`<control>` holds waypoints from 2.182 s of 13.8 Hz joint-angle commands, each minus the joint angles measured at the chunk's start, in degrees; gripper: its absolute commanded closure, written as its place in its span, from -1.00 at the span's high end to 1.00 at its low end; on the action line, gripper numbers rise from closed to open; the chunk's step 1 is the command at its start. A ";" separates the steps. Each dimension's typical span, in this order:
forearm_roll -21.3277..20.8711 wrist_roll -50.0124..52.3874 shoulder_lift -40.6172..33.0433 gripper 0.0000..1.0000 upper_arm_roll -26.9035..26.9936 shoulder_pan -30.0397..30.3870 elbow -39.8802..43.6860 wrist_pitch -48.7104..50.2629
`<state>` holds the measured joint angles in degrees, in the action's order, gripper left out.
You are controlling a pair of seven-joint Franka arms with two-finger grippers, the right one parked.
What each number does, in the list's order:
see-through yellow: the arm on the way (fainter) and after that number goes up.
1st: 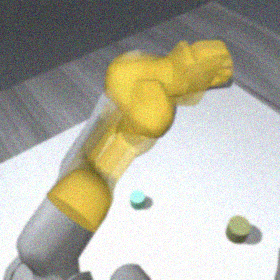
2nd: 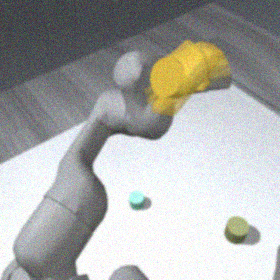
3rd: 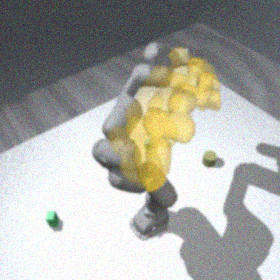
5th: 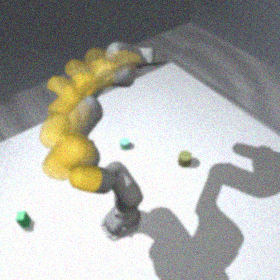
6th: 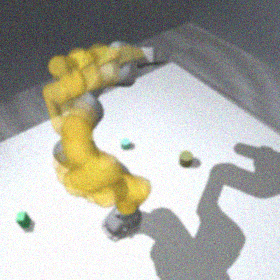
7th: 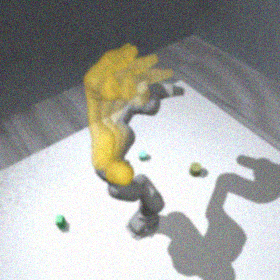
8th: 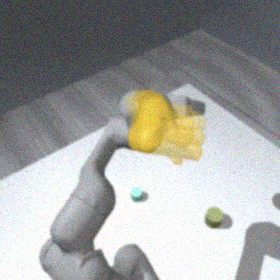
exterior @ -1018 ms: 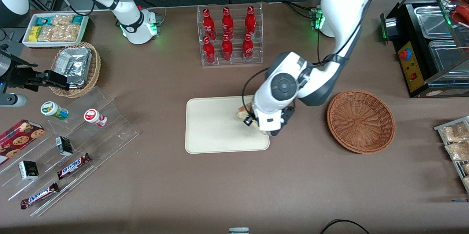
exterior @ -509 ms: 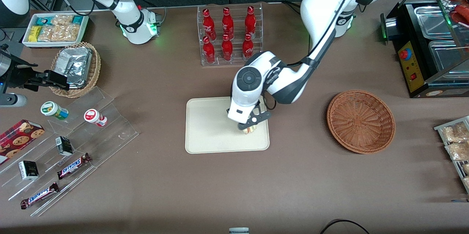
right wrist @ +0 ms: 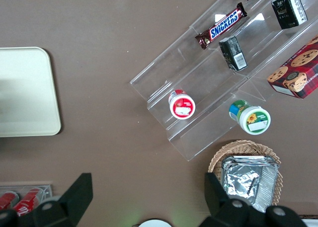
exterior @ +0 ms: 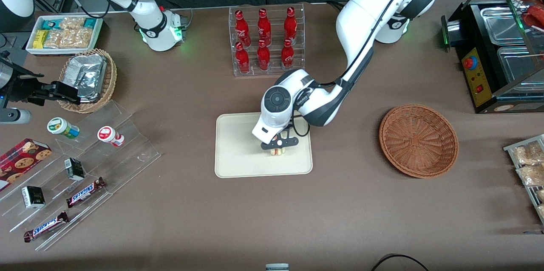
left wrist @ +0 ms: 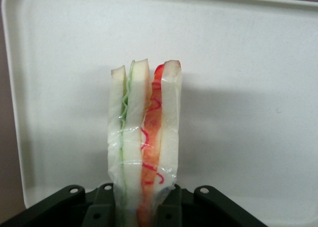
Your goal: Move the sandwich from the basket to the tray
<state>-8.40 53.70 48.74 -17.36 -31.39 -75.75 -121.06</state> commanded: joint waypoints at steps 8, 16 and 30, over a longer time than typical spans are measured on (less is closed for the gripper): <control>-3.82 -1.49 7.51 -0.32 0.75 -1.74 8.07 0.21; -3.91 -1.40 2.51 1.00 0.75 -0.17 7.99 2.66; -0.74 -20.98 -23.32 1.00 0.31 19.59 -17.66 10.06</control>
<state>-10.57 37.48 31.54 -16.52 -15.85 -85.90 -110.34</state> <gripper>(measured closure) 0.000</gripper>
